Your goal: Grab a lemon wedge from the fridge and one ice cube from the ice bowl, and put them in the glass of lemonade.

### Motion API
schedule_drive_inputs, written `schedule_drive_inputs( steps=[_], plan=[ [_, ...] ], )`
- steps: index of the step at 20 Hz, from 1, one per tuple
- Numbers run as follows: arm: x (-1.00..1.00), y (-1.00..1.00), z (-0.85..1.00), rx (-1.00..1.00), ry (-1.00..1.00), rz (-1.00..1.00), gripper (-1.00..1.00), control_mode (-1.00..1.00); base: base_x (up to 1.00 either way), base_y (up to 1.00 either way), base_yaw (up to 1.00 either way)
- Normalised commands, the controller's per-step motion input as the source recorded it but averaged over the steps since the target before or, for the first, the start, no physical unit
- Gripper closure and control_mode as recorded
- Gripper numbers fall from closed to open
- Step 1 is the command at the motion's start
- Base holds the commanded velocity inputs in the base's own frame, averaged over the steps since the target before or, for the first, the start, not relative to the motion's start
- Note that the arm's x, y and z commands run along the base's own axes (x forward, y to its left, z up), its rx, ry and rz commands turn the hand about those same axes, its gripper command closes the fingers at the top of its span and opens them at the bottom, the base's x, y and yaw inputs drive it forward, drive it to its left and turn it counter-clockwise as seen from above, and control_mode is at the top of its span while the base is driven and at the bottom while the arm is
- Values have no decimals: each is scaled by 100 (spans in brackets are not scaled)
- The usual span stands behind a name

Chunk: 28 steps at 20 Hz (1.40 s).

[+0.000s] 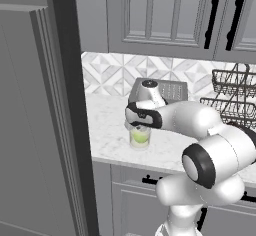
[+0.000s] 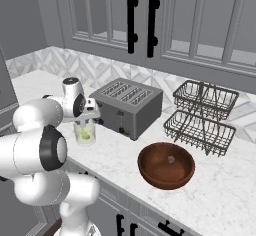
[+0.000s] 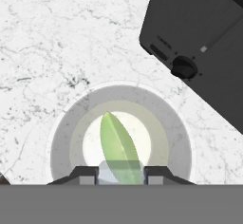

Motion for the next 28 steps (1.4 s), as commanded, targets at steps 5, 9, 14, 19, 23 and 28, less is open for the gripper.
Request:
schedule_drive_inputs(
  steps=[5, 9, 14, 19, 23, 28],
  plan=[
    [0, 0, 0, 0, 0, 0, -100, -100, 0, 0, 0],
    [0, -3, 0, 0, 0, 0, -100, -100, 0, 0, 0],
    [0, -15, 0, 3, 0, 0, -100, -100, 0, 0, 0],
    [-7, -20, 10, 8, -1, 0, -100, -100, 0, 0, 0],
    [-46, 0, 21, 9, -5, 0, -100, -100, 0, 0, 0],
    [-79, -1, 11, 9, -13, 0, -100, -100, 0, 0, 0]
  ],
)
